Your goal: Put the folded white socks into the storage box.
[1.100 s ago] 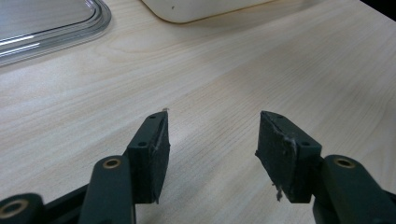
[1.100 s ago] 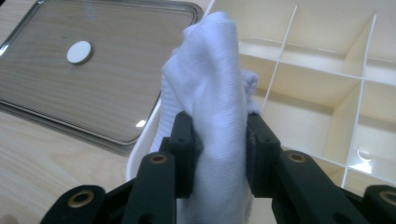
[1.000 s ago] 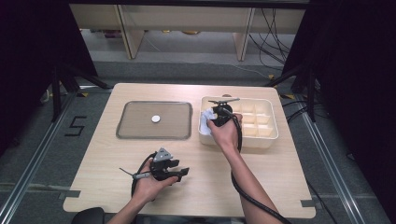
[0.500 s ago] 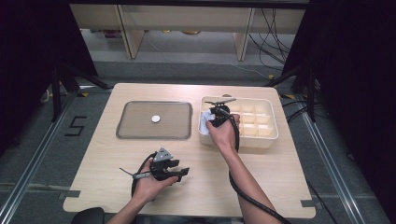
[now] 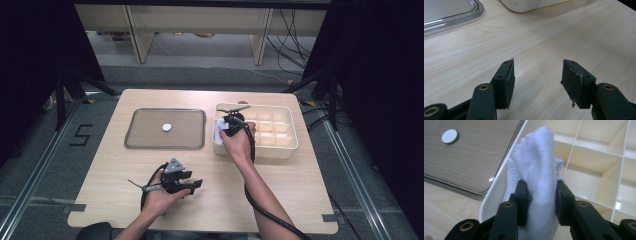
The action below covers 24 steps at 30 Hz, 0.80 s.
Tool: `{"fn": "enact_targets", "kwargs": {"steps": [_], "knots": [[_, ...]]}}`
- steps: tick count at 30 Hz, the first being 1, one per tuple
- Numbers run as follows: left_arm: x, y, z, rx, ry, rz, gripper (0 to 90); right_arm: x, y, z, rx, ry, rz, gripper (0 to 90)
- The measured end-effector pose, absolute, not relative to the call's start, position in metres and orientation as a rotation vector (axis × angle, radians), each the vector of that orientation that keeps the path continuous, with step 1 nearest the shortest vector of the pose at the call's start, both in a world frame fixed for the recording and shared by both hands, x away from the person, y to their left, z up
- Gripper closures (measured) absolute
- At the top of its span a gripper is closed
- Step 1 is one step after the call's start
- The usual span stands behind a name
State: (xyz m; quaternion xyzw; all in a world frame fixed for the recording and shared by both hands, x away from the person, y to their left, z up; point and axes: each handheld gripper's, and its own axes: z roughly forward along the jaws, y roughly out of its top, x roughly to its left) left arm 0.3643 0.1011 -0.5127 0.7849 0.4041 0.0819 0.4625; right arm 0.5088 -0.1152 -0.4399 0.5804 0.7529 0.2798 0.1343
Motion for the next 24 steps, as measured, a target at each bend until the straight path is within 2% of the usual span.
{"fn": "enact_targets", "kwargs": {"steps": [24], "knots": [[0.3650, 0.0998, -0.5131, 1.938, 0.994, 0.206, 43.4, 0.5126, -0.1117, -0.4393, 1.623, 2.233, 0.750, 68.2]]}}
